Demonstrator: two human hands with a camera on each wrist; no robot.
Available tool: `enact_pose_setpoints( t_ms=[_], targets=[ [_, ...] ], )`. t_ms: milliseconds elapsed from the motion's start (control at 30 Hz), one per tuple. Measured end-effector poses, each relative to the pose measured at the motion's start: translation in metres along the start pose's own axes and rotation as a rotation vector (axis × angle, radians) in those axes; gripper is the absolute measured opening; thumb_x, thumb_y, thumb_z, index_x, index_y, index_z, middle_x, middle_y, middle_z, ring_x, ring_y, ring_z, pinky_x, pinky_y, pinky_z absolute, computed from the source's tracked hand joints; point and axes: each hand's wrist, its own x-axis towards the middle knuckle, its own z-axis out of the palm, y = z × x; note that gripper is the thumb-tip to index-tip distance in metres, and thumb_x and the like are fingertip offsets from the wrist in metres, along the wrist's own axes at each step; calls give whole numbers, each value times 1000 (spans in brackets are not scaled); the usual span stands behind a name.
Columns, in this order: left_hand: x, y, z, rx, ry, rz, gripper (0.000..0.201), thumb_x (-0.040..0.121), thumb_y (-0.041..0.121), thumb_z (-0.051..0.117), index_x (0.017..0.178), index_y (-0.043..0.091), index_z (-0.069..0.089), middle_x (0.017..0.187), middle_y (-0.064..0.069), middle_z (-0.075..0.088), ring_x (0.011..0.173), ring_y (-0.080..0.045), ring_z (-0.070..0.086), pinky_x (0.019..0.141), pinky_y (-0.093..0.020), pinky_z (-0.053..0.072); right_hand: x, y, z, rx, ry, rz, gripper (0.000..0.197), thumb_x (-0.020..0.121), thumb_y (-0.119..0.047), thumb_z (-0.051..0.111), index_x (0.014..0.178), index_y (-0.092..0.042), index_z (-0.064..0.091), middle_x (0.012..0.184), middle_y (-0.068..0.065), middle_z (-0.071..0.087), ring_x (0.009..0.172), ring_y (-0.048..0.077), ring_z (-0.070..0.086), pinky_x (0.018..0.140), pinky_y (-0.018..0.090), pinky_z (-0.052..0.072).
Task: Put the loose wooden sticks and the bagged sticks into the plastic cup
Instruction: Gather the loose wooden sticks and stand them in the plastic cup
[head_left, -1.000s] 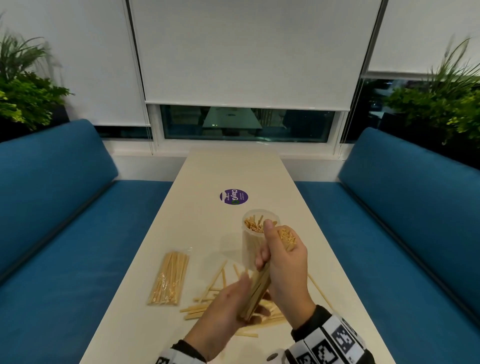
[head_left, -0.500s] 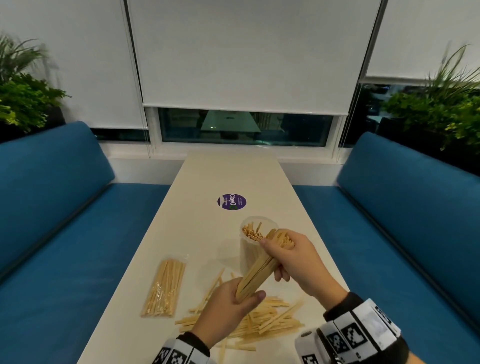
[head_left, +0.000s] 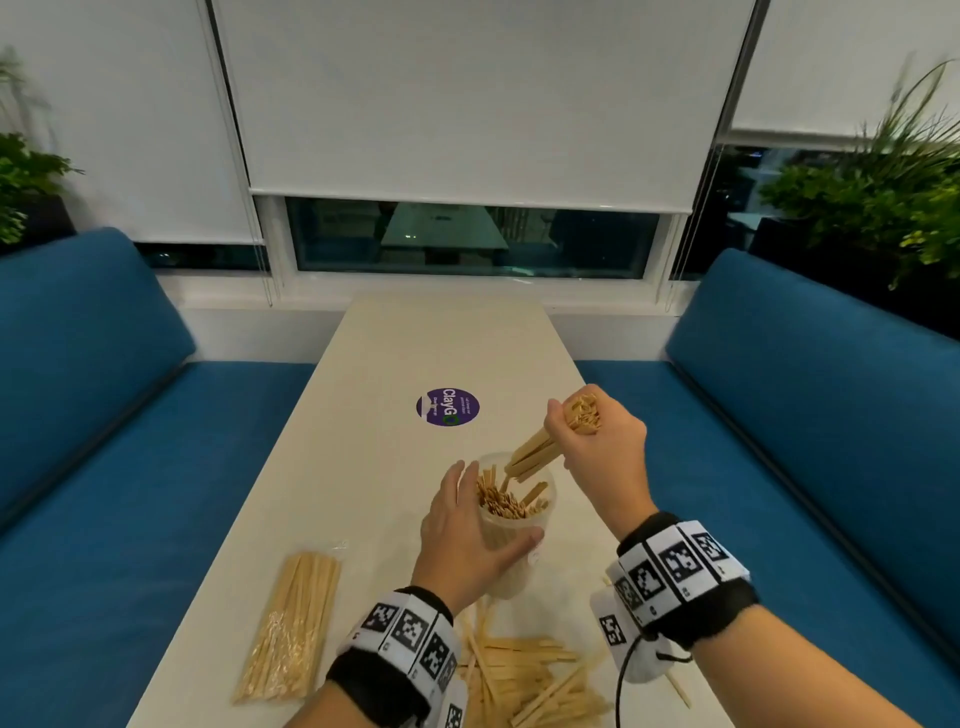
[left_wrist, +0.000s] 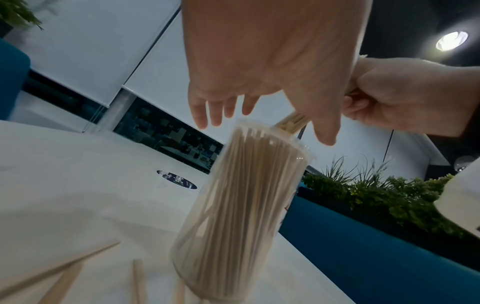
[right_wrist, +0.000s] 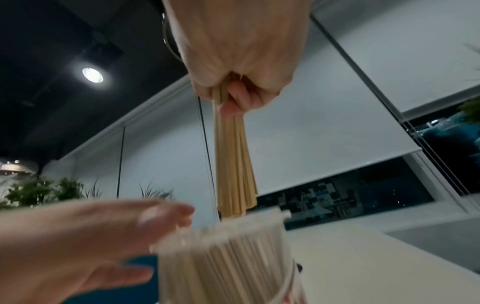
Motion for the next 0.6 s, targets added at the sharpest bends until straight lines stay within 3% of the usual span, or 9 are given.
enact_pose_setpoints(
  t_ms=[67, 100, 200, 300, 400, 500, 600],
  targets=[
    [7, 1, 5, 51, -19, -13, 102, 74, 72, 50, 148, 20, 3, 158, 4, 0, 145, -16, 5, 117, -40, 11, 0, 11, 9, -73, -33, -23, 24, 87, -25, 62, 68, -12, 54, 63, 3, 56, 60, 18, 55, 56, 21, 46],
    [10, 1, 6, 65, -15, -16, 101, 75, 72, 47, 149, 18, 2, 158, 3, 0, 145, -16, 5, 117, -39, 11, -1, 16, 12, -100, -51, -28, 24, 87, -26, 61, 71, -10, 56, 65, 5, 58, 62, 19, 57, 57, 22, 46],
    [16, -4, 12, 52, 18, -10, 92, 81, 67, 44, 148, 16, 6, 157, 2, 8, 144, -16, 13, 116, -38, 16, -2, 32, 19, -178, -127, -13, 25, 86, -29, 61, 76, -7, 58, 69, 9, 62, 67, 22, 60, 60, 33, 51],
    [16, -7, 16, 27, 40, 8, 88, 82, 63, 46, 148, 17, 8, 156, 4, 11, 142, -15, 19, 113, -37, 22, -2, 46, 27, -264, -250, 36, 24, 86, -34, 60, 79, -11, 60, 73, 6, 64, 73, 22, 61, 65, 36, 54],
    [16, -6, 17, 14, 46, 9, 89, 82, 62, 47, 148, 17, 8, 156, 5, 10, 141, -14, 20, 112, -36, 24, 0, 56, 37, -453, -372, 20, 35, 80, -44, 65, 104, -19, 62, 102, 2, 62, 102, 19, 52, 86, 32, 46],
    [17, -7, 17, 15, 53, 17, 89, 82, 62, 48, 148, 18, 8, 156, 5, 10, 141, -14, 21, 112, -37, 25, -3, 52, 36, -323, -349, -43, 76, 73, -47, 73, 136, -26, 36, 135, -3, 43, 125, 12, 34, 104, 28, 30],
    [17, -9, 18, -4, 57, 31, 90, 81, 58, 54, 147, 17, 10, 155, 5, 12, 140, -14, 25, 111, -36, 28, -8, 44, 36, -338, -421, -267, 73, 83, -47, 62, 144, -27, 26, 150, -6, 31, 137, 6, 23, 109, 23, 15]
  ],
)
